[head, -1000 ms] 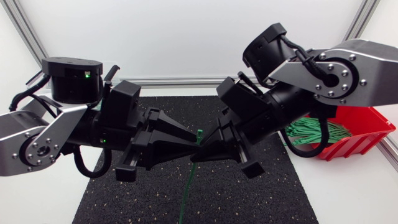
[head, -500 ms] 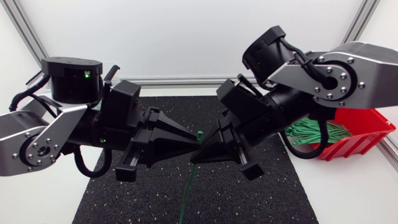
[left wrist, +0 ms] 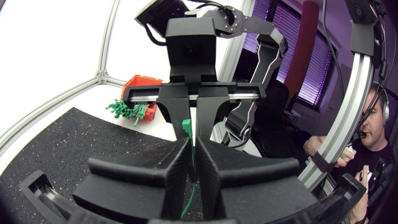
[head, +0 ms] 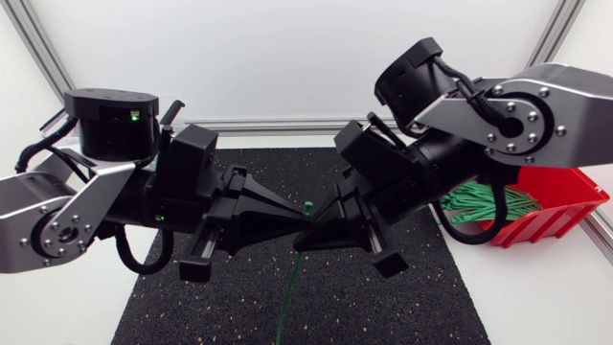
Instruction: Take a green cable tie from the red box, thread the tail through the head to close it, then place it in the transparent bin on the left.
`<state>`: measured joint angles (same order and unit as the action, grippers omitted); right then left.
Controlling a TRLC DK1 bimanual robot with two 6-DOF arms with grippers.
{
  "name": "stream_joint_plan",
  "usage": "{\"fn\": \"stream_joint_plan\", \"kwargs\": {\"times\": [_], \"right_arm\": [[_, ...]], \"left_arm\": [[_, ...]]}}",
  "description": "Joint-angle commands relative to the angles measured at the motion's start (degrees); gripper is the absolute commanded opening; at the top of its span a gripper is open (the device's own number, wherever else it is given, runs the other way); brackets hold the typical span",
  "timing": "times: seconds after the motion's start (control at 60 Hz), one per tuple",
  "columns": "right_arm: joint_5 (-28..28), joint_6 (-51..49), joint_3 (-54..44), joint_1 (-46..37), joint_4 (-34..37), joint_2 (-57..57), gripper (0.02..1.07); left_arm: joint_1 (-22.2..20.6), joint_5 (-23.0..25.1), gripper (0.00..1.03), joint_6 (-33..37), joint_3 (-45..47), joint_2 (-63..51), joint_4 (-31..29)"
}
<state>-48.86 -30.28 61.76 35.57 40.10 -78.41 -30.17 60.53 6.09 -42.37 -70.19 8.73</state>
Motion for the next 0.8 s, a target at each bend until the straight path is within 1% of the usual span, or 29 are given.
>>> {"fn": "stream_joint_plan", "kwargs": {"times": [0.0,0.167,0.2,0.367,0.583,0.6,0.65,0.733,0.783], "right_arm": [[-0.45,-0.48,-1.46,0.64,-0.46,1.07,0.08],[-0.45,-0.39,-1.82,0.64,-0.72,1.24,0.08],[-0.45,-0.39,-1.82,0.64,-0.72,1.33,0.08],[-0.45,-0.22,-1.9,0.81,-0.81,1.33,0.08],[-0.45,0.31,-2.78,0.81,-2.13,1.42,0.08],[-0.45,0.58,-2.96,0.81,-2.3,1.42,0.11],[-0.27,1.19,-3.66,0.73,-3.45,2.03,0.3],[0.35,1.54,-4.63,0.64,-4.24,3.44,0.52],[0.61,2.33,-5.16,0.29,-4.85,4.41,0.69]], "left_arm": [[-0.59,-0.06,0.08,0.59,0.97,-0.21,0.58],[-0.85,-0.59,0.06,0.68,0.89,-0.21,0.58],[-0.76,-0.59,0.04,0.59,0.89,-0.21,0.58],[-0.76,-1.03,0.04,0.59,0.89,-0.03,0.58],[0.11,-1.03,0.04,-1.69,-0.08,0.06,0.67],[0.29,-1.03,0.04,-2.13,-0.26,0.06,0.67],[1.43,-1.03,0.04,-3.98,-0.78,-0.12,1.29],[2.93,-0.5,0.04,-7.58,-1.75,-0.29,2.96],[4.16,0.38,0.03,-8.99,-2.45,-0.38,3.4]]}}
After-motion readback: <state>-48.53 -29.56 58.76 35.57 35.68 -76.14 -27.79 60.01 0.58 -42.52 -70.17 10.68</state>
